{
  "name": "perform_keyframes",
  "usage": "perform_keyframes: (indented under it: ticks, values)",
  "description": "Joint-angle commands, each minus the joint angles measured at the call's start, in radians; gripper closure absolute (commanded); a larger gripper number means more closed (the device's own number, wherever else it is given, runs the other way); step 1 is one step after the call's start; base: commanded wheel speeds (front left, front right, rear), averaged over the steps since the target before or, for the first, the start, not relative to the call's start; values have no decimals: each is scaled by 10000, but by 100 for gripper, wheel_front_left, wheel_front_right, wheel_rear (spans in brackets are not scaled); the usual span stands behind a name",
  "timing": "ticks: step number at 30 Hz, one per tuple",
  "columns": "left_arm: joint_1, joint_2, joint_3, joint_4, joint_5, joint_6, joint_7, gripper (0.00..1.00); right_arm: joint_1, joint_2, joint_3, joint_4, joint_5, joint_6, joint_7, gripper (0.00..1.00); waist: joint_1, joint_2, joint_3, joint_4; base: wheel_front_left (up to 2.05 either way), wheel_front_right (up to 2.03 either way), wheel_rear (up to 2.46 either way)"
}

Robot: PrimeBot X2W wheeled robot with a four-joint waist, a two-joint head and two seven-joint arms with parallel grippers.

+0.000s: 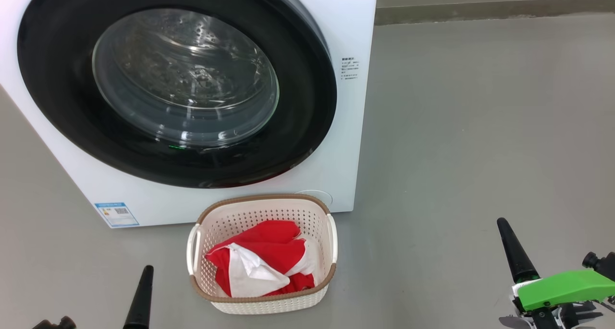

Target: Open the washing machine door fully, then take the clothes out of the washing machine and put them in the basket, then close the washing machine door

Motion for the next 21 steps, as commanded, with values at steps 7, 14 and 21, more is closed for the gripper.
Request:
perform_keyframes:
  ticks: [7, 14, 21]
  values:
    - [-589, 110, 269, -167, -888, -110, 223, 100, -536, -59, -40, -212, 870, -1, 241, 100, -1, 0, 48, 28, 0, 0, 0]
    - [-695, 111, 286, -137, -1680, -119, 425, 100, -615, -24, -152, -180, 1645, -4, 449, 100, -1, 0, 100, 56, 0, 0, 0]
    - [-800, 112, 303, -106, -2473, -128, 626, 100, -694, 11, -264, -147, 2420, -6, 658, 100, -1, 0, 151, 85, 0, 0, 0]
